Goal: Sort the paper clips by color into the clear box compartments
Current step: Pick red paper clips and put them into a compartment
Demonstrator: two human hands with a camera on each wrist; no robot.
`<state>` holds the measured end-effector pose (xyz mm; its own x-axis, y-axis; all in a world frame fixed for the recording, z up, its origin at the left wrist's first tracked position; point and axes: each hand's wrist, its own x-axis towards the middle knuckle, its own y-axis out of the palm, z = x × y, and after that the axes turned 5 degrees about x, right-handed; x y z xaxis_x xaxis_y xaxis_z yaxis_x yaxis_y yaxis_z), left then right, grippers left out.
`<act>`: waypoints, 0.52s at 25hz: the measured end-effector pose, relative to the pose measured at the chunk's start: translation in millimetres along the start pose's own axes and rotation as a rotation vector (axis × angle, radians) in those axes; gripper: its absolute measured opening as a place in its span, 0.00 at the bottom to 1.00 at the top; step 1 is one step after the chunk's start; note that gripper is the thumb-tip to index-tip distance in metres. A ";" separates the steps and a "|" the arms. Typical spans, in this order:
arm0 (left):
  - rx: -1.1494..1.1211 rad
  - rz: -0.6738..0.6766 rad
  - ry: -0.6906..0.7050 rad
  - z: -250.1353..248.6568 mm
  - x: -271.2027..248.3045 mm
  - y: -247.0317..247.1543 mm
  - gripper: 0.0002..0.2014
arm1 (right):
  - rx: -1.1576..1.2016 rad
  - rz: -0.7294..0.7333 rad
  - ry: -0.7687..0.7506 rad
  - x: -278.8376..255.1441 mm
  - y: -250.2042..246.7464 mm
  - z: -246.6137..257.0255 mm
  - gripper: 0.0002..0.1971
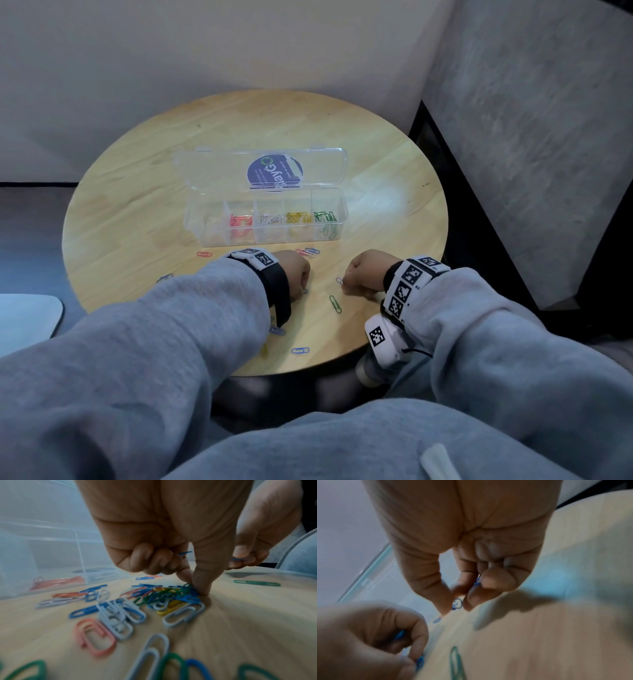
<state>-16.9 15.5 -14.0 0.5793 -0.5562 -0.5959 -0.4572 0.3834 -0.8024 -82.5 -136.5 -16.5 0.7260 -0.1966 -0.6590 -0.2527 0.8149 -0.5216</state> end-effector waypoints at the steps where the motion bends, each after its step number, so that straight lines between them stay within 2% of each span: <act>1: -0.031 -0.010 0.003 0.4 -0.6 0.2 0.05 | 0.094 0.042 -0.015 -1.1 0.6 0.6 0.10; 2: -0.091 -0.035 0.006 1.6 -2.1 0.1 0.02 | 0.162 0.066 -0.032 -1.3 1.4 0.5 0.11; 5: -0.435 -0.099 -0.026 14.2 -7.0 -4.4 0.08 | 0.257 0.101 -0.068 -2.2 5.1 3.3 0.11; 9: -1.054 -0.052 -0.133 37.0 -17.4 -12.6 0.14 | 0.103 0.170 -0.144 -9.5 14.0 19.1 0.15; 13: -1.265 -0.055 -0.223 53.3 -32.8 -16.9 0.13 | 0.008 0.313 -0.193 -17.8 35.5 34.1 0.13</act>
<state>7.8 66.6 17.3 0.6616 -0.3672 -0.6538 -0.6772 -0.6670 -0.3107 -82.6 -85.5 -4.9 0.7214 0.1688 -0.6717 -0.4777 0.8235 -0.3061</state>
